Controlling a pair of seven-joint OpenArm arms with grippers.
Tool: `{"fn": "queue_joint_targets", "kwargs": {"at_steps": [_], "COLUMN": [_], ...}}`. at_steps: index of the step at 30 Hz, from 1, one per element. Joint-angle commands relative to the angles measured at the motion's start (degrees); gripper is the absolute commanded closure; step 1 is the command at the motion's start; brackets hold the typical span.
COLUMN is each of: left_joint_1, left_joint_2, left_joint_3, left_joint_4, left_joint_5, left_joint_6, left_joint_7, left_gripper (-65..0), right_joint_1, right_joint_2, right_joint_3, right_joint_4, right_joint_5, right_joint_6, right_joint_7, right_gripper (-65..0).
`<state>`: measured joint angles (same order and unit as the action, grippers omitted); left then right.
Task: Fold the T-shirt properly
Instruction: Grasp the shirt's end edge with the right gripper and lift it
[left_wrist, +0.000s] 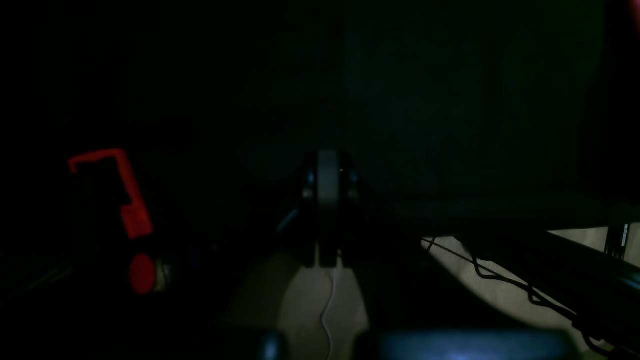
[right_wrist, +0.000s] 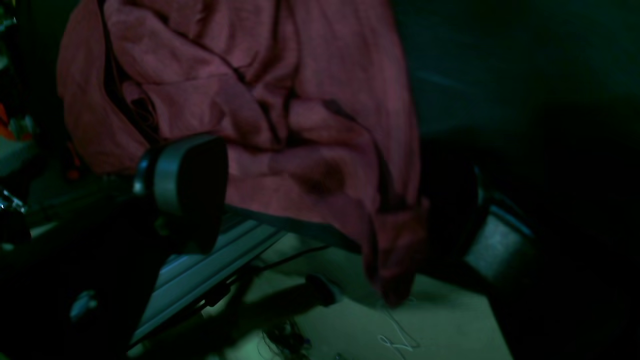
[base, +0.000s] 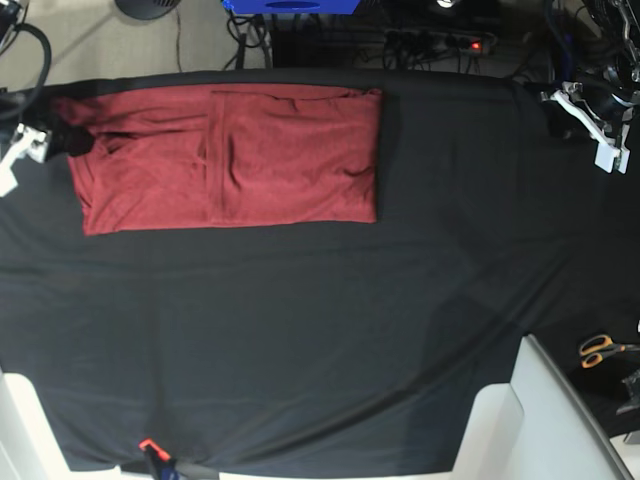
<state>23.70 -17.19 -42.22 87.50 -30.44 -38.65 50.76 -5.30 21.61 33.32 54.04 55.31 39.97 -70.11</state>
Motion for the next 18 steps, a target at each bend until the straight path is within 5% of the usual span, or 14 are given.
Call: {"fn": "queue_joint_targets", "kwargs": {"at_steps": [1,18], "left_joint_1": [0.08,0.08], "left_joint_2": [-0.96,-0.88], "left_joint_3": [-0.46,-0.29], "left_joint_4": [0.80,0.80], "left_joint_5": [-0.90,-0.90], "left_joint_6": [-0.16,-0.16], "left_joint_7": [-0.78,-0.78], "left_gripper": [0.0,0.0], "right_joint_1": [0.25,1.04], "right_joint_2": [-0.64,-5.21], "right_joint_3": [-0.84,-8.49], "right_joint_4": [0.33,0.33], "right_joint_5": [-0.67,-0.67], "right_joint_6": [0.03,0.03], "right_joint_7": [-0.18,-0.44], "right_gripper": [-56.7,-56.4]}}
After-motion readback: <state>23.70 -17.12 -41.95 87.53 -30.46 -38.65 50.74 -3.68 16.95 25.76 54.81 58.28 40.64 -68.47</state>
